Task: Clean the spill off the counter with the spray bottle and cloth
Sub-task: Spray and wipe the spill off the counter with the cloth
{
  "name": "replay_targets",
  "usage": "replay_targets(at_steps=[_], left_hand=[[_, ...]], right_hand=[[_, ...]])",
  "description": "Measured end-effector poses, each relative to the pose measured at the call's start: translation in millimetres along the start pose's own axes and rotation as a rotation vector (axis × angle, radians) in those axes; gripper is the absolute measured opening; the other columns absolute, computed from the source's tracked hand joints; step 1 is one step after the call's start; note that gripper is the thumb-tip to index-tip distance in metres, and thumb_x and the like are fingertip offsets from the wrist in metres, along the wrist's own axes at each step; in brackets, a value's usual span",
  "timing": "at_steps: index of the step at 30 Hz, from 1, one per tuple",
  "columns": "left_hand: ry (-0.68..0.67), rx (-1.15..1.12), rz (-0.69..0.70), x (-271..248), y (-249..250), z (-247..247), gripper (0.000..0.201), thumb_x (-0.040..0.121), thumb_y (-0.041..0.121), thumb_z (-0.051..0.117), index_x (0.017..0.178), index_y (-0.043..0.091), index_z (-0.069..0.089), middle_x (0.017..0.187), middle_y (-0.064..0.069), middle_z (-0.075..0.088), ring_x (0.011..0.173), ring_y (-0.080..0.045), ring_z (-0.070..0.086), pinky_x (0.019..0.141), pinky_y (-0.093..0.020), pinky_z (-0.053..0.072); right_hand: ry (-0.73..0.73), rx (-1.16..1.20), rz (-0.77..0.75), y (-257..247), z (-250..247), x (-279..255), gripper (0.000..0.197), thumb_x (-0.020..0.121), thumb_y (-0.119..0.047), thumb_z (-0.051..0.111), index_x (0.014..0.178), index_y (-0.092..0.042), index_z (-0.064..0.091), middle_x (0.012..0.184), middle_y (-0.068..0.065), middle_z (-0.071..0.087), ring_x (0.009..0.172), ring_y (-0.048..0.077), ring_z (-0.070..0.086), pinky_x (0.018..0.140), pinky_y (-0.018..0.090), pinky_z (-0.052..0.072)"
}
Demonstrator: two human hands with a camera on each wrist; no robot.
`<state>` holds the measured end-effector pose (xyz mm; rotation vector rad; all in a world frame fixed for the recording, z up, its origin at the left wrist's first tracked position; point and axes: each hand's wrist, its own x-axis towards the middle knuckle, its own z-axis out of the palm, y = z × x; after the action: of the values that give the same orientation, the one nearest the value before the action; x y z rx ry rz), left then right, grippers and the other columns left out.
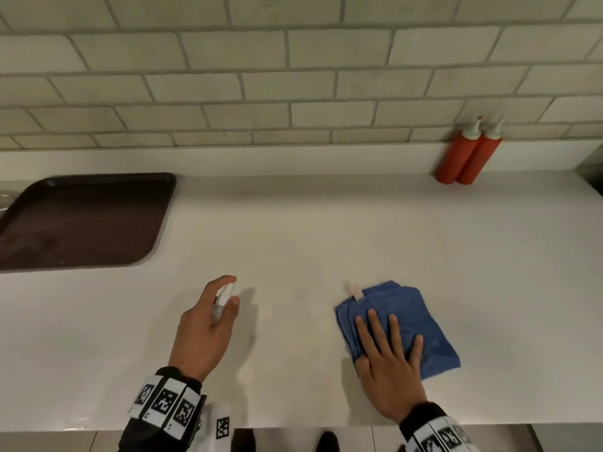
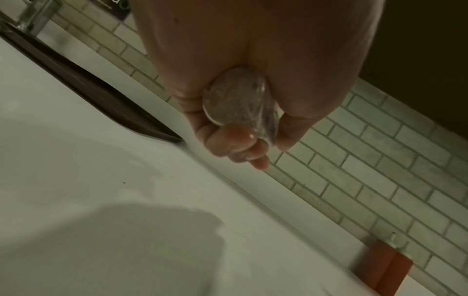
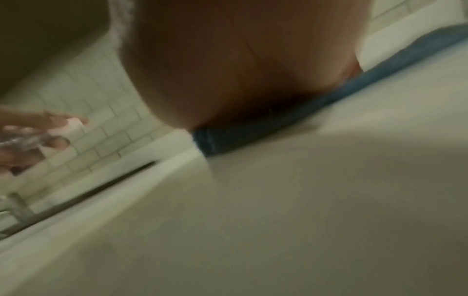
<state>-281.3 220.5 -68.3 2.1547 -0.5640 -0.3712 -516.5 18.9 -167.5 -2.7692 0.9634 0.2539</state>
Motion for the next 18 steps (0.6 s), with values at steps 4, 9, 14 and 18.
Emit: replay_targets(at_steps=[4,9,14,18], left_hand=[[-0.006,-0.017,0.030,2,2,-6,0.028,0.097,0.032,0.055,0.118,0.050,0.053,0.078,-0.004,0.069,0.048,-0.013,0.054,0.053,-0.039,0.055],[-0.003,-0.040,0.040,4,-9,-34,0.028,0.097,0.032,0.054,0.119,0.050,0.053,0.078,-0.006,0.069,0.049,-0.016,0.054,0.053,-0.039,0.054],[0.028,-0.063,0.024,2,-39,-71,0.028,0.097,0.033,0.054,0.119,0.050,0.053,0.077,-0.002,0.069,0.050,-0.013,0.056,0.055,-0.040,0.055],[0.036,-0.093,0.018,2,-62,-92,0.027,0.097,0.034,0.054,0.119,0.050,0.052,0.081,0.000,0.070,0.058,-0.014,0.060,0.063,-0.035,0.054]], right_hand=[[-0.050,0.007,0.049,-20,-16,46,0.069,0.088,-0.049,0.017,0.154,-0.027,0.020,0.161,0.000,0.017,0.147,0.034,0.013,0.106,0.073,0.010],[-0.148,0.047,0.123,-67,-24,75,0.090,0.067,-0.065,-0.023,0.150,-0.030,-0.021,0.157,-0.005,-0.029,0.145,0.032,-0.024,0.106,0.070,-0.014],[-0.124,-0.021,0.078,-104,0,48,0.080,0.087,-0.068,-0.012,0.154,-0.027,0.004,0.162,0.001,0.011,0.147,0.035,0.007,0.106,0.072,0.003],[-0.065,-0.041,0.032,-142,19,2,0.066,0.097,-0.060,0.011,0.147,-0.024,0.035,0.152,0.003,0.040,0.138,0.034,0.029,0.102,0.068,0.016]])
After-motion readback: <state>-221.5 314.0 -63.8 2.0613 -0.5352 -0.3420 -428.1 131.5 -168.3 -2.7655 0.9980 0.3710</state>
